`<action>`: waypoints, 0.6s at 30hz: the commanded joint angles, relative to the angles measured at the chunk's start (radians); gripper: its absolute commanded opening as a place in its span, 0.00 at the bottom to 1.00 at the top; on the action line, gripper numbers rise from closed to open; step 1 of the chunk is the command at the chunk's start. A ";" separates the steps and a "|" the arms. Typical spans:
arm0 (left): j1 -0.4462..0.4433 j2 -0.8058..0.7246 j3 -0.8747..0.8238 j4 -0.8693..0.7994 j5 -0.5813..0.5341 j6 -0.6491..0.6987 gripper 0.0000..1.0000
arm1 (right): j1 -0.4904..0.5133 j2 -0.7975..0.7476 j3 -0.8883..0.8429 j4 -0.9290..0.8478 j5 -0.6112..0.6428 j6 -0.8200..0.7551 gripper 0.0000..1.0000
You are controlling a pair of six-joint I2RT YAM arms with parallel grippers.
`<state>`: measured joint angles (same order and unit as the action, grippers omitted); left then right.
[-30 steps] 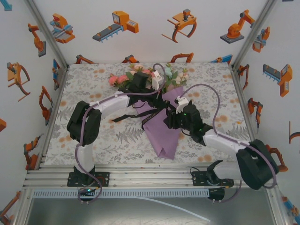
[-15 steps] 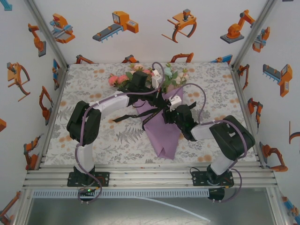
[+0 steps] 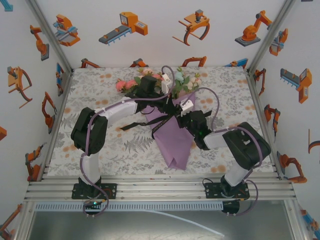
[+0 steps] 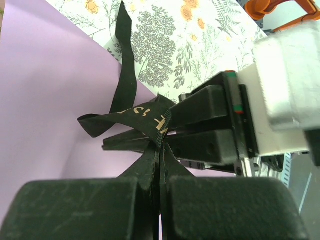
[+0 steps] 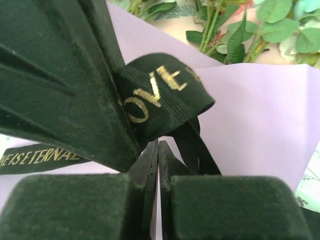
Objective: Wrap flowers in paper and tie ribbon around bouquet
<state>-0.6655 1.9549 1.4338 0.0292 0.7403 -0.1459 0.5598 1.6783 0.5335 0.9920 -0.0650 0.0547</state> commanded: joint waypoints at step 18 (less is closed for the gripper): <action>0.034 0.027 0.004 0.038 -0.002 -0.086 0.00 | -0.017 -0.370 0.074 -0.616 -0.180 0.083 0.35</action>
<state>-0.6315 1.9736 1.4315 0.0322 0.7055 -0.1795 0.5388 1.2175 0.6018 0.3420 -0.3267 0.1448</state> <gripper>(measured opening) 0.009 0.332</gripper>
